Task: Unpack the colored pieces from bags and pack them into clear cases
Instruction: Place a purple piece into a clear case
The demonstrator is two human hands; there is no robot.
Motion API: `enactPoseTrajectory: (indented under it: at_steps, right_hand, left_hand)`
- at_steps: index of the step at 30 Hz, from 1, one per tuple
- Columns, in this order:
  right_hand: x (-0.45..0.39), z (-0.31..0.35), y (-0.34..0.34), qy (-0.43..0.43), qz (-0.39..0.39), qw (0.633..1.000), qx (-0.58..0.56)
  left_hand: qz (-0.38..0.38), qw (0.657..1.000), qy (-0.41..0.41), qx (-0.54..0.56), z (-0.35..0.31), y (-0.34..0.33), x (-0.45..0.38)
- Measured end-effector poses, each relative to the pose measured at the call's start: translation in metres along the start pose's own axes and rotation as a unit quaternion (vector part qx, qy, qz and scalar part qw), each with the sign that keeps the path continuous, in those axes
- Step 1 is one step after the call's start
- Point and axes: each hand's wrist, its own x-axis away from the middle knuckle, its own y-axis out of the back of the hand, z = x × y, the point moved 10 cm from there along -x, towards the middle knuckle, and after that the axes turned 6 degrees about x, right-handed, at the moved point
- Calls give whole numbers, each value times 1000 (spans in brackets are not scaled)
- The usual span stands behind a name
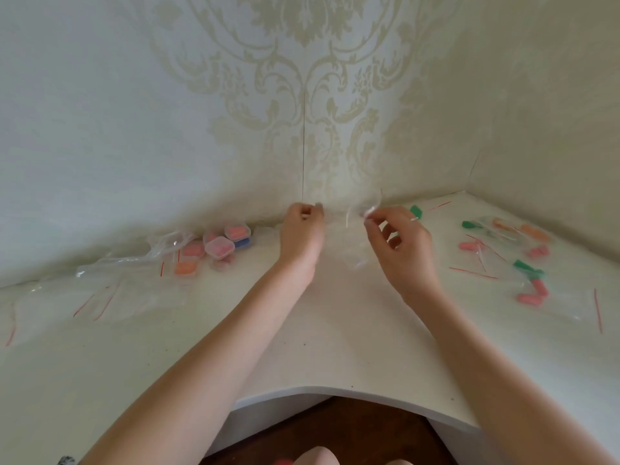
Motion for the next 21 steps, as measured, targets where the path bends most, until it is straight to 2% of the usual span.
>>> enactPoseTrajectory:
  at_steps: [2,5,10,14,18,21]
  right_hand:
    - [0,-6,0,-7,5,1000,16]
    - [1,-7,-2,-4,11,1000,25]
    - [2,-11,2,-21,3,1000,19]
    - [3,-11,-2,-13,17,999,35]
    - [5,-11,-3,-18,30,998,49]
    - [6,-13,-2,-18,37,997,61]
  left_hand:
    - [-35,986,-140,-85,-36,21,4]
    - [-103,953,-234,-161,-78,67,9]
    - [-236,920,-234,-208,-107,187,20]
    - [-294,911,-200,-211,-100,264,31]
    - [-344,900,-183,-198,-88,298,43]
    - [-340,889,-206,-227,-89,293,49]
